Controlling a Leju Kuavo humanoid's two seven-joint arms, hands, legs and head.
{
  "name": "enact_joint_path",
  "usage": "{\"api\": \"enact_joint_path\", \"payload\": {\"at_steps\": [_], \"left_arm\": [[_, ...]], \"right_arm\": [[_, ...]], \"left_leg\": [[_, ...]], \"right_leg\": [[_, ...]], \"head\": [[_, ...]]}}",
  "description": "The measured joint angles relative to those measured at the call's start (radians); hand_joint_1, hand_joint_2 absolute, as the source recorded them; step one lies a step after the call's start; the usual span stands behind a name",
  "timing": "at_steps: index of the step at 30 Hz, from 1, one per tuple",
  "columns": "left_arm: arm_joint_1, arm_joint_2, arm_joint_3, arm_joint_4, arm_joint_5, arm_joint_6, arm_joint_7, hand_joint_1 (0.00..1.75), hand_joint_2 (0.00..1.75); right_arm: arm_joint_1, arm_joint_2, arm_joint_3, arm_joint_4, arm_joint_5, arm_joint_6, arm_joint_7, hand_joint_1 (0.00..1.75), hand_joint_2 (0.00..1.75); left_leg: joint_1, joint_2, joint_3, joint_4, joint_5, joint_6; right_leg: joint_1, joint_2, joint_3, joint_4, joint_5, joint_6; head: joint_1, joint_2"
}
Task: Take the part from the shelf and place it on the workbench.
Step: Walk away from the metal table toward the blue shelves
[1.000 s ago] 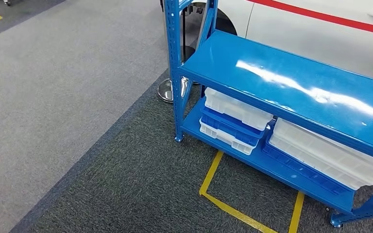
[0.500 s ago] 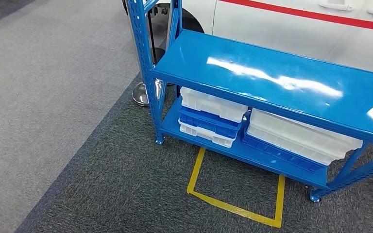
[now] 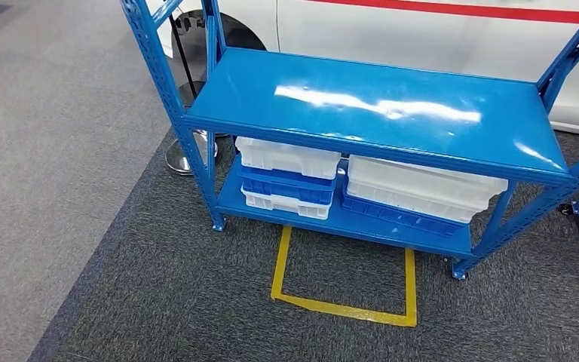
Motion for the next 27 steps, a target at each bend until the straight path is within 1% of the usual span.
{"api": "enact_joint_path", "payload": {"at_steps": [1,2,3,4,5,6,7,8,9,10,11,12,13,14,15,17,18,19,20,22,24,27], "left_arm": [[0.0,0.0,0.0,0.0,0.0,0.0,0.0,0.0,0.0],[0.001,0.0,0.0,0.0,0.0,0.0,0.0,0.0,0.0],[0.002,0.0,0.0,0.0,0.0,0.0,0.0,0.0,0.0],[0.004,0.0,0.0,0.0,-0.001,0.0,0.0,0.0,0.0],[0.007,0.0,0.0,0.0,-0.001,0.0,0.001,0.0,0.0],[0.009,0.0,0.0,0.0,-0.002,0.0,0.002,0.0,0.0],[0.01,0.0,0.0,0.0,-0.003,0.0,0.002,0.0,0.0],[0.01,0.0,0.0,0.0,-0.003,0.0,0.003,0.0,0.0],[0.01,0.0,0.0,0.0,-0.005,0.0,0.004,0.0,0.0],[0.01,0.0,0.0,0.0,-0.006,0.0,0.004,0.0,0.0],[0.008,0.0,0.0,0.0,-0.008,0.0,0.005,0.0,0.0],[0.008,0.0,0.0,0.0,-0.01,0.0,0.005,0.0,0.0],[0.007,0.0,0.0,0.0,-0.011,-0.001,0.006,0.0,0.0],[0.007,0.0,0.0,0.0,-0.011,-0.001,0.006,0.0,0.0],[0.008,0.0,0.0,0.0,-0.011,-0.001,0.006,0.0,0.0],[0.008,0.0,0.0,0.0,-0.012,-0.002,0.006,0.0,0.0],[0.008,0.0,0.0,0.0,-0.012,-0.002,0.006,0.0,0.0],[0.007,0.0,0.0,0.0,-0.012,-0.002,0.007,0.0,0.0],[0.007,0.0,0.0,0.0,-0.012,-0.003,0.007,0.0,0.0],[0.007,0.0,0.0,0.0,-0.012,-0.003,0.007,0.0,0.87],[0.007,0.0,0.0,0.0,-0.012,-0.003,0.005,0.0,1.75],[0.007,0.0,-0.001,0.0,-0.016,-0.008,-0.003,0.0,1.75]], "right_arm": [[0.0,0.0,0.0,0.0,0.001,-0.002,0.002,0.0,0.0],[-0.001,0.0,0.0,0.0,0.002,-0.004,0.004,0.0,0.0],[-0.002,0.001,0.0,0.0,0.002,-0.007,0.008,0.0,0.0],[-0.002,0.001,0.0,0.0,0.003,-0.009,0.014,0.0,0.0],[-0.003,0.001,0.0,0.0,0.003,-0.012,0.021,0.0,0.0],[-0.002,0.001,0.0,0.0,0.004,-0.016,0.028,0.0,0.0],[-0.002,0.001,0.0,0.0,0.006,-0.02,0.036,0.0,0.44],[-0.003,0.001,0.0,0.0,0.009,-0.025,0.042,0.0,0.87],[-0.003,0.002,0.0,0.0,0.011,-0.029,0.049,0.0,1.31],[-0.003,0.002,0.0,0.0,0.015,-0.033,0.054,0.0,1.75],[-0.003,0.003,0.0,0.0,0.017,-0.035,0.058,0.0,1.75],[-0.004,0.004,0.0,0.0,0.02,-0.036,0.06,0.0,1.75],[-0.004,0.004,0.0,0.0,0.022,-0.036,0.061,0.0,1.75],[-0.004,0.004,0.0,0.0,0.023,-0.036,0.062,0.0,1.75],[-0.004,0.004,0.0,0.0,0.024,-0.035,0.062,0.0,1.75],[-0.004,0.004,0.0,0.0,0.024,-0.034,0.065,0.0,1.75],[-0.004,0.004,0.0,0.0,0.024,-0.034,0.066,0.0,1.75],[-0.004,0.003,0.0,0.0,0.024,-0.035,0.068,0.0,1.75],[-0.004,0.003,0.0,0.0,0.024,-0.036,0.069,0.0,1.75],[-0.004,0.003,0.0,0.0,0.023,-0.037,0.072,0.0,1.75],[-0.005,0.002,-0.001,0.0,0.023,-0.039,0.074,0.0,1.75],[-0.006,0.002,-0.001,-0.002,0.023,-0.042,0.077,0.0,1.75]], "left_leg": [[0.002,-0.02,-0.011,0.029,-0.021,-0.004],[0.004,-0.046,-0.032,0.078,-0.051,-0.008],[0.004,-0.068,-0.063,0.144,-0.086,-0.009],[0.005,-0.079,-0.097,0.213,-0.114,-0.01],[0.005,-0.084,-0.124,0.265,-0.128,-0.011],[0.005,-0.085,-0.137,0.284,-0.122,-0.01],[0.005,-0.086,-0.129,0.258,-0.094,-0.008],[0.005,-0.087,-0.105,0.197,-0.053,-0.005],[0.004,-0.09,-0.075,0.124,-0.015,-0.001],[0.004,-0.093,-0.049,0.058,0.012,0.003],[0.002,-0.096,-0.035,0.019,0.025,0.006],[0.0,-0.098,-0.03,0.002,0.026,0.01],[-0.001,-0.098,-0.031,-0.001,0.026,0.012],[-0.001,-0.097,-0.029,-0.003,0.029,0.018],[-0.002,-0.097,-0.028,-0.005,0.031,0.021],[-0.004,-0.096,-0.024,-0.009,0.034,0.024],[-0.006,-0.097,-0.025,-0.008,0.032,0.022],[-0.007,-0.097,-0.024,-0.007,0.032,0.023],[-0.007,-0.097,-0.024,-0.007,0.032,0.023],[-0.008,-0.096,-0.025,-0.006,0.032,0.025],[-0.008,-0.096,-0.025,-0.006,0.032,0.026],[-0.009,-0.096,-0.025,-0.005,0.031,0.027]], "right_leg": [[-0.002,0.006,0.001,-0.003,0.002,-0.007],[-0.003,0.011,0.002,-0.005,0.004,-0.012],[-0.002,0.016,0.001,-0.006,0.004,-0.016],[-0.001,0.022,0.0,-0.005,0.004,-0.019],[0.0,0.028,0.0,-0.005,0.004,-0.019],[0.001,0.034,0.001,-0.005,0.004,-0.019],[0.002,0.04,0.002,-0.004,0.003,-0.019],[0.002,0.044,0.004,-0.003,0.003,-0.019],[0.003,0.048,0.005,-0.002,0.002,-0.017],[0.005,0.051,0.004,0.001,0.001,-0.014],[0.006,0.053,0.003,0.003,0.0,-0.01],[0.007,0.054,0.001,0.004,0.0,-0.004],[0.006,0.055,0.0,0.004,0.001,0.001],[0.005,0.056,0.0,0.003,0.002,0.007],[0.005,0.055,0.001,0.003,0.002,0.01],[0.006,0.052,0.002,0.002,0.002,0.002],[0.005,0.051,0.003,-0.001,0.003,-0.005],[0.005,0.051,0.003,-0.002,0.004,-0.009],[0.004,0.051,0.004,-0.004,0.006,-0.008],[0.004,0.051,0.005,-0.006,0.008,-0.003],[0.003,0.051,0.005,-0.008,0.009,-0.001],[0.003,0.051,0.005,-0.008,0.009,0.003]], "head": [[0.0,0.0],[-0.001,0.0],[-0.001,0.0],[-0.001,0.0],[-0.001,0.0],[-0.001,0.0],[-0.001,0.0],[-0.001,0.0],[-0.001,0.0],[-0.001,0.0],[-0.001,0.0],[0.0,0.0],[0.0,0.0],[0.0,0.0],[0.0,0.0],[0.001,0.0],[0.002,0.0],[0.002,0.0],[0.001,0.0],[0.001,0.0],[0.002,0.0],[0.001,0.0]]}}
